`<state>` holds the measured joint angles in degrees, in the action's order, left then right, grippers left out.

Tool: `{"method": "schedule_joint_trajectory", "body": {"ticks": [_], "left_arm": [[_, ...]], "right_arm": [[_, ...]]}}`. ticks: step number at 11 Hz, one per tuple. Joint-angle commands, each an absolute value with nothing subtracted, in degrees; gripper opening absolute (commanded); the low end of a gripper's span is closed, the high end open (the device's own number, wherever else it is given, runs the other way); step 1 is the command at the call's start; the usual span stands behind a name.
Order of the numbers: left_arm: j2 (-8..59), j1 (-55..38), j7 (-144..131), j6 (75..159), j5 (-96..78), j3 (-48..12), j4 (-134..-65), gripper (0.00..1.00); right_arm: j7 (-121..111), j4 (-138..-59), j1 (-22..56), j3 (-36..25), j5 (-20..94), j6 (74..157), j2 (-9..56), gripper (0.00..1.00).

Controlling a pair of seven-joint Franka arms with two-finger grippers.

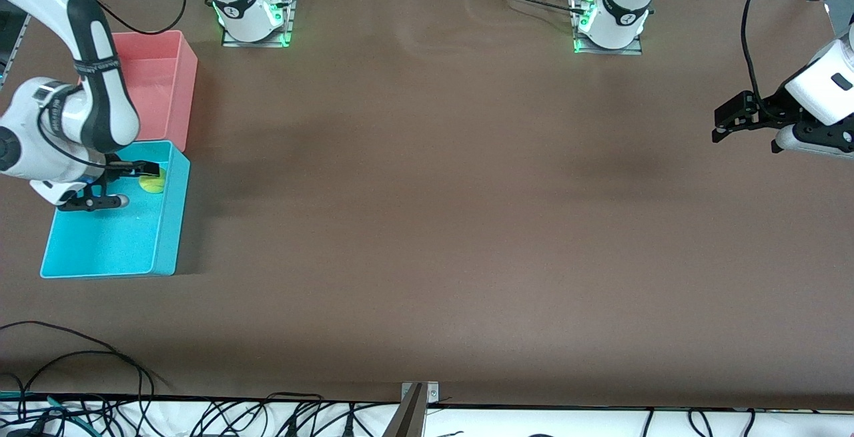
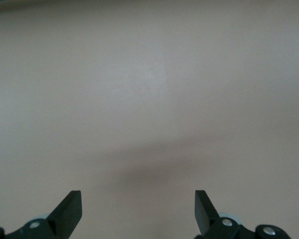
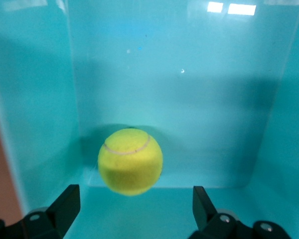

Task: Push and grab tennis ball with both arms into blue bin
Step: 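Open the right gripper to drop the ball into the cyan bin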

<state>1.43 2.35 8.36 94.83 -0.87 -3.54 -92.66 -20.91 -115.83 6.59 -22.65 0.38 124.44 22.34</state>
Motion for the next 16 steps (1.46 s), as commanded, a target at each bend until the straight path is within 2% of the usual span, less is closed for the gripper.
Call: {"method": "schedule_joint_trajectory", "body": {"ticks": [1, 3, 4, 7, 11, 12, 14, 16], "left_arm": [[2.2, 2.5, 8.8, 93.4, -1.3, -3.5, -91.0, 1.0], [2.2, 2.5, 8.8, 93.4, -1.4, -3.5, -90.9, 1.0], [2.3, 2.5, 8.8, 93.4, -1.3, -3.6, -91.1, 1.0], [2.3, 2.5, 8.9, 93.4, -1.3, -3.5, -91.1, 1.0], [2.6, 2.5, 8.8, 93.4, -1.4, -3.6, -90.9, 1.0], [2.6, 2.5, 8.8, 93.4, -1.4, -3.5, -91.0, 1.0], [2.5, 2.5, 8.9, 93.4, -1.4, -3.5, -90.9, 1.0], [2.5, 2.5, 8.6, 93.4, -1.4, -3.7, -91.0, 1.0]], "right_arm": [[-22.2, -103.9, 6.3, -22.7, 1.4, 107.6, 19.7, 1.0], [-21.4, -95.8, 6.4, -22.7, 1.5, 100.8, 19.7, 1.0], [-21.4, -93.5, 6.5, -22.7, 1.6, 99.9, 19.7, 1.0], [-17.0, -89.3, 6.9, -22.4, 4.3, 98.5, 19.1, 1.0], [-13.9, -82.6, 7.5, -21.4, 3.8, 90.3, 18.5, 1.0], [-11.7, -82.4, 7.4, -20.1, 3.1, 89.7, 16.5, 1.0], [-4.8, -86.8, 5.1, -13.9, 0.8, 92.1, 12.5, 1.0], [0.1, -95.8, 0.5, -4.9, -3.9, 98.7, 6.6, 1.0]]}}
